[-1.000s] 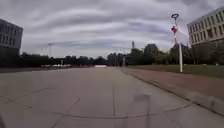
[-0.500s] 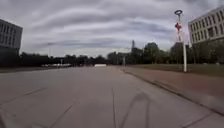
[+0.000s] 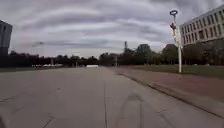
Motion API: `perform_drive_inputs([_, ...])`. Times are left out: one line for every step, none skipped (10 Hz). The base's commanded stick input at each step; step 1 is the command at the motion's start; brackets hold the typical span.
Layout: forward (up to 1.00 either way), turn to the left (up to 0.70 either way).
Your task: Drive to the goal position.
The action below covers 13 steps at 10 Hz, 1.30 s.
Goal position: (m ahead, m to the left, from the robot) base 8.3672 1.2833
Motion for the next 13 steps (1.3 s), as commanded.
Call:
perform_drive_inputs([0.85, 0.00])
perform_drive_inputs([0.85, 0.00])
perform_drive_inputs([0.85, 0.00])
perform_drive_inputs([0.85, 0.00])
perform_drive_inputs([0.85, 0.00])
perform_drive_inputs([0.85, 0.00])
perform_drive_inputs([0.85, 0.00])
perform_drive_inputs([0.85, 0.00])
perform_drive_inputs([0.85, 0.00])
perform_drive_inputs([0.85, 0.00])
perform_drive_inputs([0.85, 0.00])
perform_drive_inputs([0.85, 0.00])
perform_drive_inputs([0.85, 0.00])
